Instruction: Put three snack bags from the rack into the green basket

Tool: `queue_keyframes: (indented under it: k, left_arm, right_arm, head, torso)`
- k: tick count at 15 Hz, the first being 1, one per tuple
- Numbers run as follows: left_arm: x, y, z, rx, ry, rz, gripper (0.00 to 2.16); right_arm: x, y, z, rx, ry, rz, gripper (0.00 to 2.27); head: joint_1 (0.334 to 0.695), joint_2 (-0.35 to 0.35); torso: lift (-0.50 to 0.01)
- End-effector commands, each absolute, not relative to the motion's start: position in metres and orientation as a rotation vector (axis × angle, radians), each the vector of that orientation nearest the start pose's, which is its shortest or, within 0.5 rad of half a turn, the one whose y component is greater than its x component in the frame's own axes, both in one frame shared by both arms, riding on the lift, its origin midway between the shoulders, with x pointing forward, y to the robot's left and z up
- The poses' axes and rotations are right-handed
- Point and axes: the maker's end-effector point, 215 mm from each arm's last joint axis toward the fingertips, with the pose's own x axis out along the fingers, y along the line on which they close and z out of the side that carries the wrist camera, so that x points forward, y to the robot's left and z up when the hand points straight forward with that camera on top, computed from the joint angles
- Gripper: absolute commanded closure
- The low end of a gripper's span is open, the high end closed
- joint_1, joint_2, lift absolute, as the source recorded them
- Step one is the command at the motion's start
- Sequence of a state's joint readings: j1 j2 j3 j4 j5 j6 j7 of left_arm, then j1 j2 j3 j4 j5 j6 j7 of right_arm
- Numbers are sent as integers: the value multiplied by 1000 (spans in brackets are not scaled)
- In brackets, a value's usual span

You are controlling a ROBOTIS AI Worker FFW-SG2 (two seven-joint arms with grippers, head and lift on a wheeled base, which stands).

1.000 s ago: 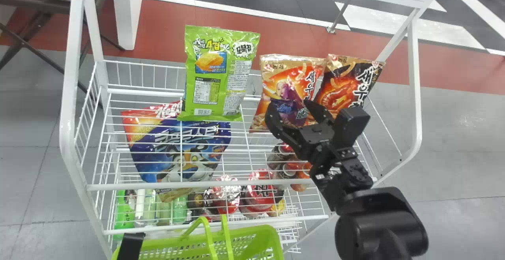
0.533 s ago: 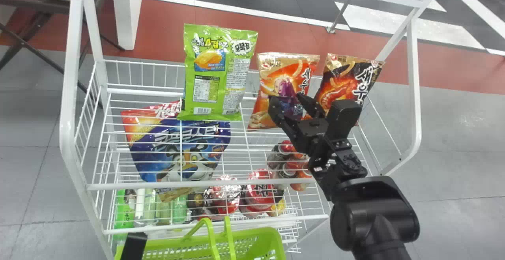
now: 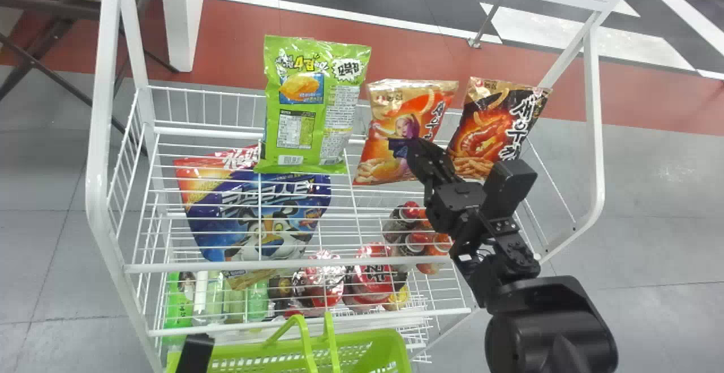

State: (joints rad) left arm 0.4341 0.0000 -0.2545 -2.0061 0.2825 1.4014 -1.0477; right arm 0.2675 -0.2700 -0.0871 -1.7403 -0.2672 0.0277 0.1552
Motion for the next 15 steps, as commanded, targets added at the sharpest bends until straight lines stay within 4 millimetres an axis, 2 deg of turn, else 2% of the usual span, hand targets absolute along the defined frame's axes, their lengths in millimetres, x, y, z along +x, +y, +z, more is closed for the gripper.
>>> queue_keyframes:
  k: [1,3,5,7,9,12,13,15]
  left_arm:
    - [132,-94,-433,-917,1237,-1319,1332]
    - [132,-94,-431,-916,1233,-1321,1332]
    - [132,-94,-431,-916,1234,-1323,1332]
    - [133,-93,-432,-915,1234,-1319,1332]
    - [135,-91,-433,-919,1230,-1312,1332]
    - [136,-91,-434,-920,1229,-1310,1332]
    - [137,-90,-434,-919,1225,-1309,1332]
    - [140,-89,-434,-923,1216,-1305,1332]
  right_arm:
    - [500,-321,-372,12,84,99,2243]
    - [488,-326,-358,39,66,123,2243]
    - [472,-325,-336,71,52,171,2243]
    - [452,-307,-331,133,134,274,2243]
    - [425,-278,-330,175,237,381,2243]
    - [374,-248,-350,303,467,505,2243]
    - [360,-245,-355,324,516,521,2243]
    - [316,-245,-379,405,712,547,2243]
  head:
    - [695,-350]
    - [695,-350]
    - [695,-350]
    - [695,-350]
    - [695,-350]
    - [695,-350]
    - [695,-350]
    - [695,-350]
  torso:
    - [0]
    - [0]
    - [0]
    - [0]
    - [0]
    - [0]
    - [0]
    - [0]
